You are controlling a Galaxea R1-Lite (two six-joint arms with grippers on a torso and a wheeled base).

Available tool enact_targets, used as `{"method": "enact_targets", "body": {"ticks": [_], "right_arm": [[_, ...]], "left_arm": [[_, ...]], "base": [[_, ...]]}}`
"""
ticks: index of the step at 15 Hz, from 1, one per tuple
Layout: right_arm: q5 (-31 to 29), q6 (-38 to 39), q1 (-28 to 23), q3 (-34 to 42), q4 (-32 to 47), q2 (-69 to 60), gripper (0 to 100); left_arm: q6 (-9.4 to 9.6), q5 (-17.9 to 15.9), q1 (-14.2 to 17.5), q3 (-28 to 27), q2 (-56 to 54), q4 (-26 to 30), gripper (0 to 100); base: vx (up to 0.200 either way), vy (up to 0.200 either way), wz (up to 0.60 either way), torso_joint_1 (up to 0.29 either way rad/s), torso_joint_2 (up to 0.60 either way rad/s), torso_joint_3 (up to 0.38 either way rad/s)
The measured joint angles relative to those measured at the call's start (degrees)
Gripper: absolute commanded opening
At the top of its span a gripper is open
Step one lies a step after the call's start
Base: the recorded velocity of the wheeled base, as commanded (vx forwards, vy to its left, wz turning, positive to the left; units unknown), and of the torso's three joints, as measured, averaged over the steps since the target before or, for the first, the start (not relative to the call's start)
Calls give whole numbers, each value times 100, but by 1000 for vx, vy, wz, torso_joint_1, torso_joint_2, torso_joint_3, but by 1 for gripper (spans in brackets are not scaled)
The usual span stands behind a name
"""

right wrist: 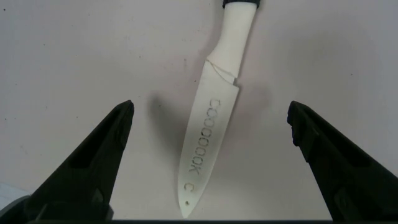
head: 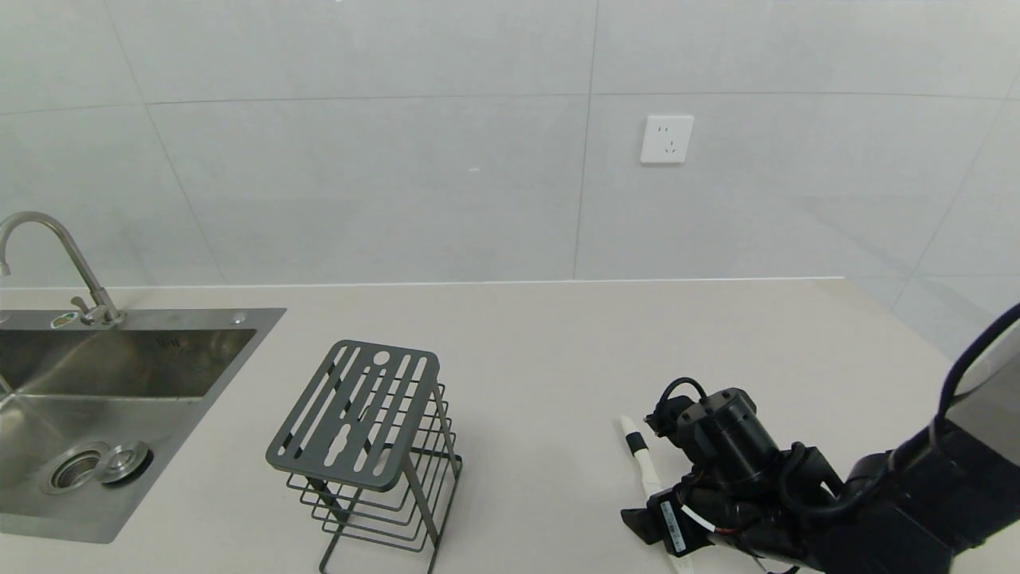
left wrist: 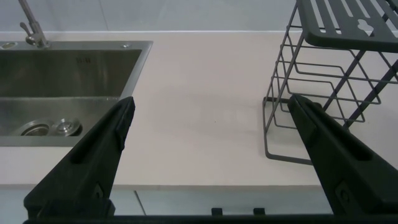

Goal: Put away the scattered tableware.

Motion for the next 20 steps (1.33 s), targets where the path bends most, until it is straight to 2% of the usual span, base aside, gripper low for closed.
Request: {"method": "enact_targets", "body": {"ticks": [6,7,16,20], "right_arm": [[-210,5,79,-154,-2,290,100],[-212,5,77,-154,0,306,0],[-347,33,39,-96,-51,563,0],[-358,9,2,-61,-202,282,0]], "left_arm": [[-2,0,0,0,0,0,100],[-2,0,0,0,0,2,100],[-5,0,0,0,0,-5,100],[-9,0,0,0,0,-5,100]], "base": [[0,0,0,0,0,0],[0,0,0,0,0,0],[0,0,0,0,0,0],[0,0,0,0,0,0]]}}
